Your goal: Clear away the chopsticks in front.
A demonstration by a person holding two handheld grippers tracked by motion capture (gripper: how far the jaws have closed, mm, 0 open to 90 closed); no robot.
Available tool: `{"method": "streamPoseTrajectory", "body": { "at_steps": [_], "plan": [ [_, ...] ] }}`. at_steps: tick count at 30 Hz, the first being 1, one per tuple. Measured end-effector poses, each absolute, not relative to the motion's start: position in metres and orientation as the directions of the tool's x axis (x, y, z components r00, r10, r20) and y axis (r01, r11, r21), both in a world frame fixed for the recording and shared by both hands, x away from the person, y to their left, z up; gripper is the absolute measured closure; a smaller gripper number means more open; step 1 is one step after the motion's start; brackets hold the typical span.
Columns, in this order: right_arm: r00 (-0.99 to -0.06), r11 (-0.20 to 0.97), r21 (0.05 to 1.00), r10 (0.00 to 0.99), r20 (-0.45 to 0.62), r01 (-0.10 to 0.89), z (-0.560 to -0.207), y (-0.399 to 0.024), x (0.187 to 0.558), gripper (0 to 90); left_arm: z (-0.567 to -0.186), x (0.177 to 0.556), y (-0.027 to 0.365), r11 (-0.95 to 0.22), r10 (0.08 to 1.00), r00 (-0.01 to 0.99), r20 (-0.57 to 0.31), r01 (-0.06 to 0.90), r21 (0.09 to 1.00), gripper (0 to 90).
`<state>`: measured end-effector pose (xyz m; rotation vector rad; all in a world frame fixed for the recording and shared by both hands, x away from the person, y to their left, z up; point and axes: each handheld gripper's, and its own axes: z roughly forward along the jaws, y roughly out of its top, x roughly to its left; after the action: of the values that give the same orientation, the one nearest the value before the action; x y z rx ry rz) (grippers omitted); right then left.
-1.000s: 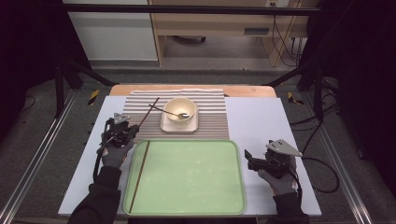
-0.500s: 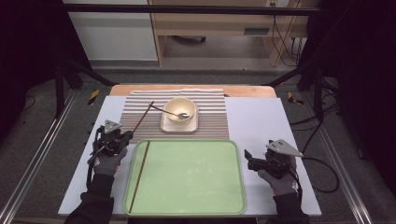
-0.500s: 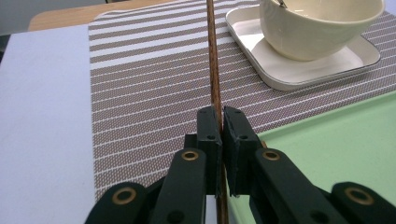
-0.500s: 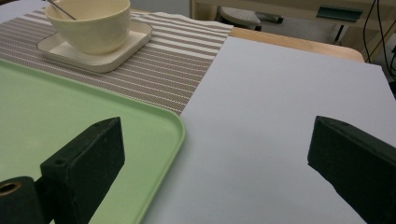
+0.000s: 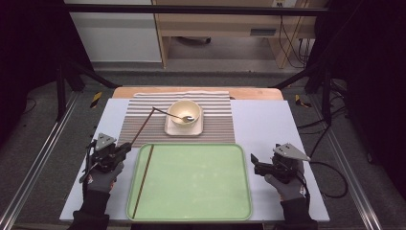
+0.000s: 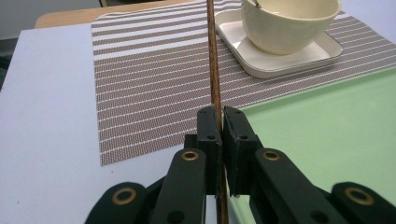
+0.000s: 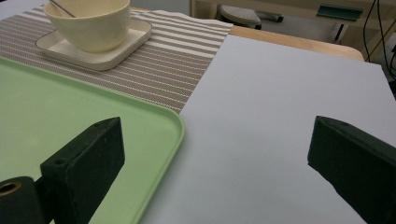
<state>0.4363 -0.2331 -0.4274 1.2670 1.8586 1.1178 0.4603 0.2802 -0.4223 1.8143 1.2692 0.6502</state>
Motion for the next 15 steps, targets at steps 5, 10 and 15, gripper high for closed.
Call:
{"method": "streamPoseTrajectory", "body": {
  "at_steps": [5,10,15],
  "plan": [
    [-0.349,0.177,0.892,0.937,-0.024,0.415,-0.427,-0.233,0.436,4.2,-0.423,0.451,0.282,-0.157,0.932,0.360,-0.046,0.514,0.843,85.3],
    [-0.347,0.176,0.894,0.937,-0.025,0.411,-0.427,-0.233,0.436,4.2,-0.423,0.440,0.281,-0.164,0.928,0.371,-0.043,0.509,0.845,85.3],
    [-0.348,0.175,0.896,0.937,-0.024,0.409,-0.426,-0.233,0.435,4.2,-0.425,0.427,0.278,-0.171,0.924,0.379,-0.042,0.510,0.843,85.4]
  ]
}}
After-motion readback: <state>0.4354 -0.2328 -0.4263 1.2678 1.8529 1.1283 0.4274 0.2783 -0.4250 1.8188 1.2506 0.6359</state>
